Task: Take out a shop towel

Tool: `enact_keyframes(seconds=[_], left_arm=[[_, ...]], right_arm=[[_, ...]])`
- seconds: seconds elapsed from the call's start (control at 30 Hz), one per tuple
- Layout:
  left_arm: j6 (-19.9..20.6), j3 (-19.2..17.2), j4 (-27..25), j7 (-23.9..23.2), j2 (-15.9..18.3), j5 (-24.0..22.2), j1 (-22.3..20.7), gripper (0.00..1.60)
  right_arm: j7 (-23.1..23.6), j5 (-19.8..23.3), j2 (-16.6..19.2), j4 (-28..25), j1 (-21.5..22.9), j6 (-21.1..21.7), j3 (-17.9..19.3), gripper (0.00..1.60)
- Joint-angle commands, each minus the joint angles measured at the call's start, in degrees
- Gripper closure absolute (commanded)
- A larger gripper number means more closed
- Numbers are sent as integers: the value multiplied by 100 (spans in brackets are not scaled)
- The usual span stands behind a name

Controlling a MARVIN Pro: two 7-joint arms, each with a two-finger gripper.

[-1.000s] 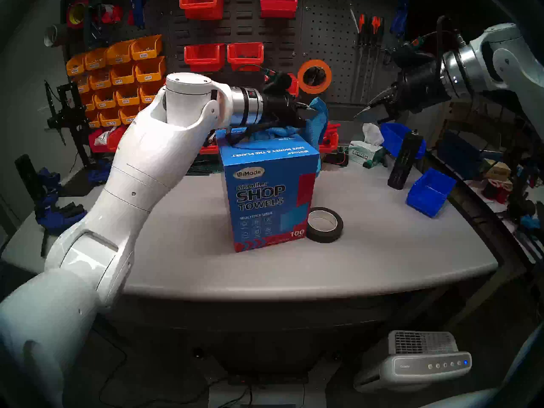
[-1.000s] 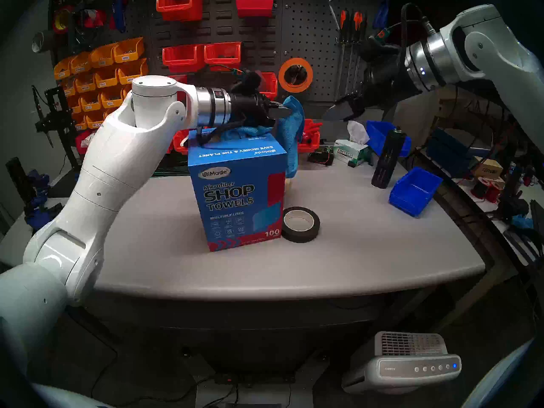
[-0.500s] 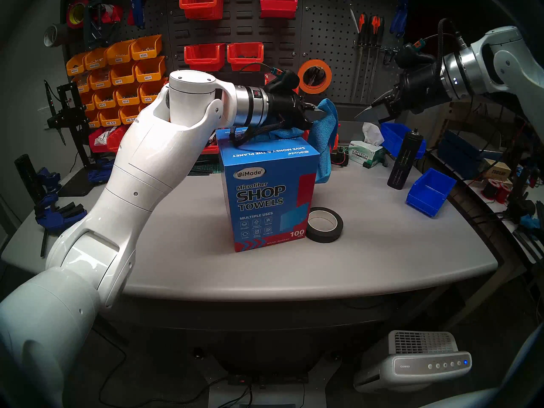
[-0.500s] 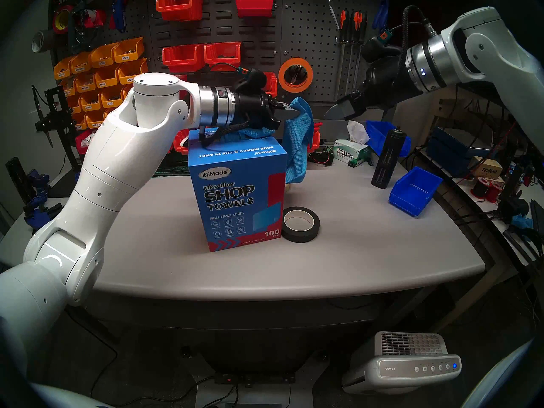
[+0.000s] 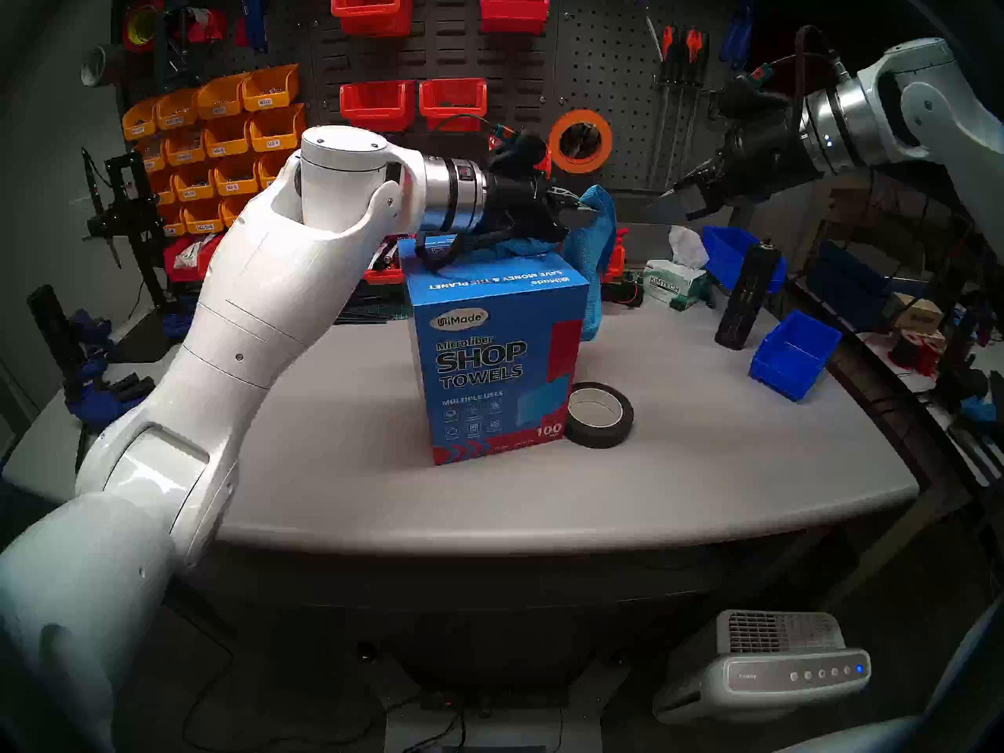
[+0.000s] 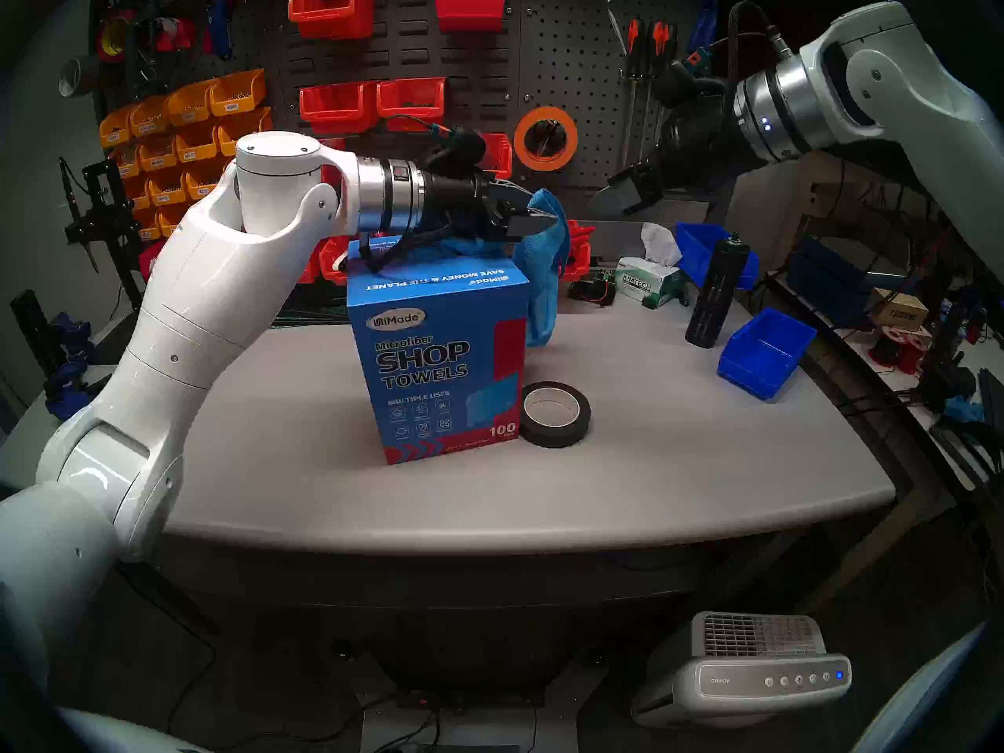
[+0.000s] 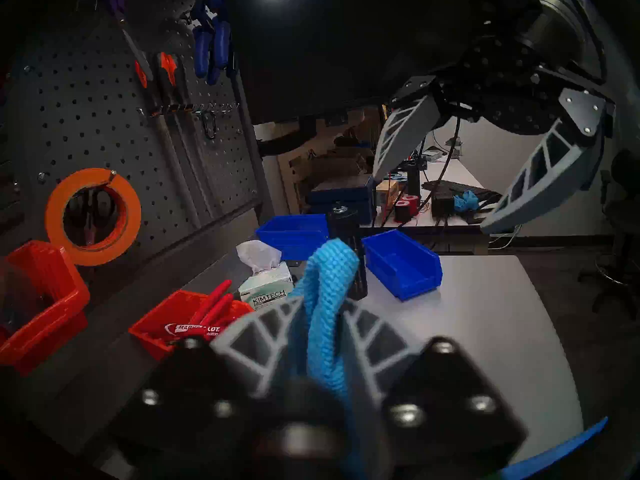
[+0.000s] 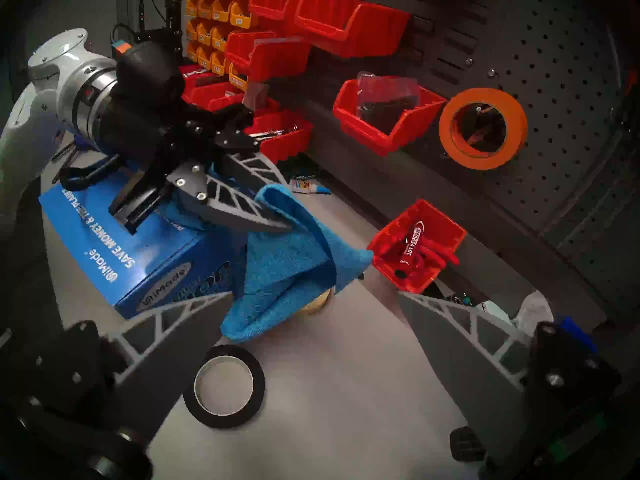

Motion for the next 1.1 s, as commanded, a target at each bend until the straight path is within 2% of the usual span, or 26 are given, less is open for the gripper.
enact_keyframes(seconds=[0.0, 0.33, 0.63, 0.83, 1.0, 1.07], left_arm=[[-86, -116, -102, 24, -91, -5, -261, 0], [-8, -419, -76, -10, 52, -76, -427, 0], [-39, -921, -141, 9, 346, -241, -240, 0], [-138, -1606, -77, 198, 406, -575, 86, 0], [-206, -1972, -197, 277, 503, -751, 524, 0], [-236, -2081, -286, 297, 529, -786, 693, 0]], right_arm=[[-66, -1, 22, -3, 209, -12, 145, 0], [-118, 34, -51, 41, 172, -12, 114, 0], [-275, 55, -238, 96, 129, -108, 96, 0], [-655, 37, -290, 104, 22, -521, 121, 0], [-1123, 52, -326, 24, -129, -913, 115, 0], [-1405, 182, -320, -19, -230, -1118, 137, 0]])
